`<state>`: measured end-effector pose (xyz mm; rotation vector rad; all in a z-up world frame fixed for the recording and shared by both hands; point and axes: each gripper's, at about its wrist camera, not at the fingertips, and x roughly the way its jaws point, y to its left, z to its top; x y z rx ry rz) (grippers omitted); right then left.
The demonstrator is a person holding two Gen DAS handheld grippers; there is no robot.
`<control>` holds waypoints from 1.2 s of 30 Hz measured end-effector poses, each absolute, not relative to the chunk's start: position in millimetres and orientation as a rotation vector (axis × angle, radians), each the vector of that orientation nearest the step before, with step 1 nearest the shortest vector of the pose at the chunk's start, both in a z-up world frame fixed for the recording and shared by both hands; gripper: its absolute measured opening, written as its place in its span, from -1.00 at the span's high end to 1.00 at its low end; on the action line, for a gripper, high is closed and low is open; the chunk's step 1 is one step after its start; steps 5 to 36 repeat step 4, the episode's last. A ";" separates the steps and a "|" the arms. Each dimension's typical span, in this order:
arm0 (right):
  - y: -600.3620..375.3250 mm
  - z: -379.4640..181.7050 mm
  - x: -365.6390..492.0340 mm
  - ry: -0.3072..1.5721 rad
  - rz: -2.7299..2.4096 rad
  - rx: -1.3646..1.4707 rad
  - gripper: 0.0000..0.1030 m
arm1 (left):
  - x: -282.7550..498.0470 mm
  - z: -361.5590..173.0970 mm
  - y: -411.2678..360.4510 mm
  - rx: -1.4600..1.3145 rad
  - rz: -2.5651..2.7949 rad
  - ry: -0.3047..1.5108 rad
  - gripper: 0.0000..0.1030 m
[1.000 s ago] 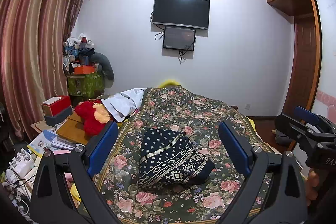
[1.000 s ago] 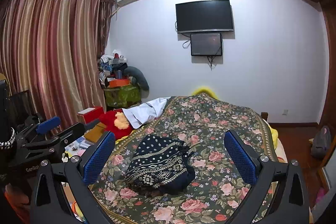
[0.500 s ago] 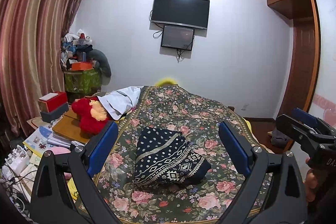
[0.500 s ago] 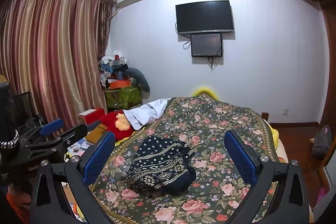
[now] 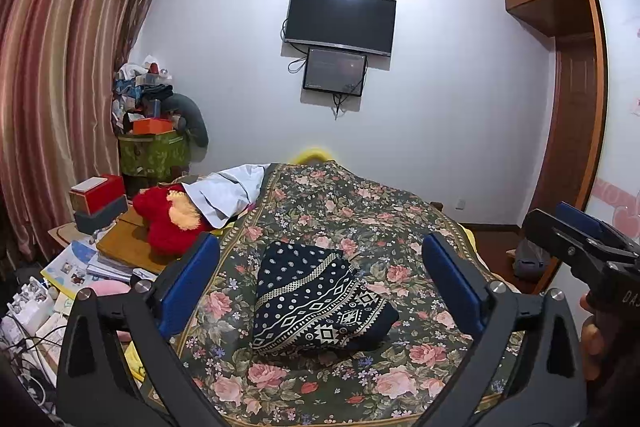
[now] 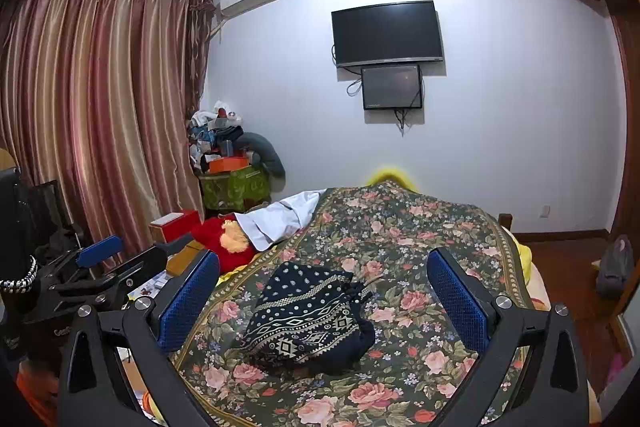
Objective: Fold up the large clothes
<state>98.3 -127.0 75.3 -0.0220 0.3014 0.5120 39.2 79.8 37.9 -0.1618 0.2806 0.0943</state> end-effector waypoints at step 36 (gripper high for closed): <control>-126.2 74.9 98.3 0.300 0.512 -0.025 -1.00 | 39.8 38.1 78.7 -0.158 0.096 0.284 -0.98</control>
